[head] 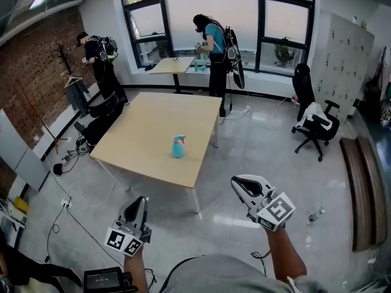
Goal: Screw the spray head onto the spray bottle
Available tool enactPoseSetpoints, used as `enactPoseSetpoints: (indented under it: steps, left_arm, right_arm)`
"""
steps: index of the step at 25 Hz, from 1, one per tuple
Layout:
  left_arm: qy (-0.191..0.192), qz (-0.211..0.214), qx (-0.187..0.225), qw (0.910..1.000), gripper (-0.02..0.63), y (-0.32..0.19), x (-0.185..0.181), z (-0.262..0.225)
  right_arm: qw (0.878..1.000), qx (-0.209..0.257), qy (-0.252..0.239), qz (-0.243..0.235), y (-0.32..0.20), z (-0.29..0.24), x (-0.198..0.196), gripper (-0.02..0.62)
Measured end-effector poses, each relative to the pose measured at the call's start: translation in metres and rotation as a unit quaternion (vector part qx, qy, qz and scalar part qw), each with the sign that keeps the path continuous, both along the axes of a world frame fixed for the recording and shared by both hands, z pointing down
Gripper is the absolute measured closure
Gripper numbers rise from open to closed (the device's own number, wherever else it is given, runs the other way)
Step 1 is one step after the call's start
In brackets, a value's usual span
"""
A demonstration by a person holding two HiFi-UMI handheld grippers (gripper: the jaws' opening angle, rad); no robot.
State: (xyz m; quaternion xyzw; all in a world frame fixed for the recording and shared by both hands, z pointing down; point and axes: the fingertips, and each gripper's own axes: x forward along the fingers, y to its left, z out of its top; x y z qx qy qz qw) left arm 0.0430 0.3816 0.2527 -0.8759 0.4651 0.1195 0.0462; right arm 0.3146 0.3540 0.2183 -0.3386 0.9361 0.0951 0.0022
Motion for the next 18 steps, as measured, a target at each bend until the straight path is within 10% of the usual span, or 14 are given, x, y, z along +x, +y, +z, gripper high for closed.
enactPoseSetpoints:
  steps: [5, 11, 18]
  left_arm:
    - [-0.005, 0.022, 0.022, 0.9995, 0.6, -0.015, 0.007, -0.019]
    - [0.006, 0.042, 0.018, 0.9989, 0.6, -0.066, -0.071, 0.01]
    - [0.016, 0.046, 0.0, 0.9988, 0.6, -0.069, -0.066, 0.015]
  right_arm:
    - [1.0, 0.003, 0.005, -0.009, -0.005, -0.004, -0.022, 0.589]
    - [0.999, -0.017, 0.025, 0.013, -0.047, 0.026, -0.098, 0.589]
    - [0.999, -0.026, 0.023, 0.021, -0.043, 0.024, -0.089, 0.589]
